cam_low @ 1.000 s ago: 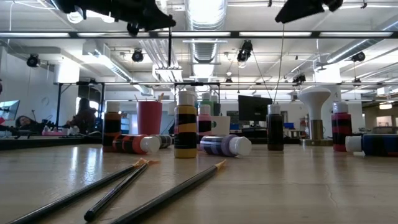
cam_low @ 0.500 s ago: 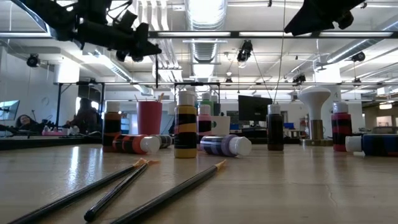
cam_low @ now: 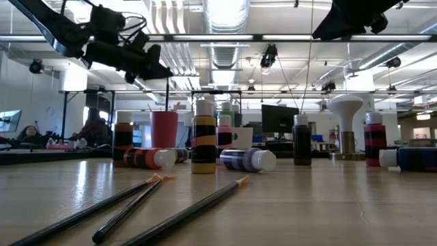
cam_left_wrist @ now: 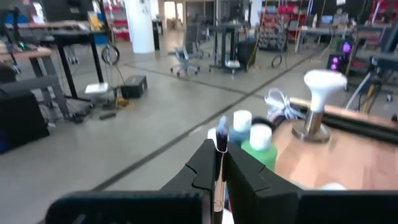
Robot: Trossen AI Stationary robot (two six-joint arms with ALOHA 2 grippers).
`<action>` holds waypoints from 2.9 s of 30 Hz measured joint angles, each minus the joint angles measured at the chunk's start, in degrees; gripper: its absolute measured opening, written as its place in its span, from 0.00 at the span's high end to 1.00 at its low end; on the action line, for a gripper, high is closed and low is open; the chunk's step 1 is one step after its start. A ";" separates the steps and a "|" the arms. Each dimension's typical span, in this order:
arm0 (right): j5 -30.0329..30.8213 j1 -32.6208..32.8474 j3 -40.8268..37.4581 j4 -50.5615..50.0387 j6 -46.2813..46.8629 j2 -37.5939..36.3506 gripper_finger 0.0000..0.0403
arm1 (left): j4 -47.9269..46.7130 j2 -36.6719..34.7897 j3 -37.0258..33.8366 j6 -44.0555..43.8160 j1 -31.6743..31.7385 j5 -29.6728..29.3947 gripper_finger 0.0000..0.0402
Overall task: Pick & Place Paint Supplies
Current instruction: Put the silver paint brush into the pink cup, then put the gold paint brush into the pink cup
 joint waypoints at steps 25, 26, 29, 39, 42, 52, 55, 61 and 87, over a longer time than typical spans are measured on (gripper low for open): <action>-0.04 -0.02 -0.11 -0.04 -1.49 0.00 0.54 | 3.64 13.15 -0.45 -2.99 1.96 -0.05 0.85; -0.02 -0.02 -0.11 -0.04 -1.51 0.00 0.54 | 3.60 13.07 -0.46 -2.99 1.96 -0.03 0.81; -0.02 -0.02 -0.11 -0.04 -1.53 0.00 0.53 | 3.15 12.82 -0.46 -3.02 1.96 -0.04 0.74; -0.04 -0.02 -0.11 -0.02 -1.71 -0.04 0.56 | 1.34 6.58 -0.47 -4.91 1.94 0.48 0.67; -0.03 -0.28 -0.11 0.07 -2.46 -0.07 0.58 | -0.07 1.88 -0.36 -7.47 1.84 3.90 0.67; -0.04 -2.01 1.65 0.08 -2.80 -0.07 0.63 | -3.06 -10.38 -2.91 -13.69 -6.00 21.89 0.70; -0.06 -2.01 2.21 0.09 -3.06 -0.09 0.65 | -3.19 -13.89 -5.47 -13.40 -12.21 15.53 0.72; -0.11 -1.99 3.36 0.07 -3.46 -0.07 0.69 | -2.94 -18.20 -10.06 -13.57 -26.91 2.40 0.74; -30.88 -6.63 27.34 -12.11 -5.51 13.65 0.80 | -7.39 -18.13 -11.60 -14.80 -47.02 -13.77 0.74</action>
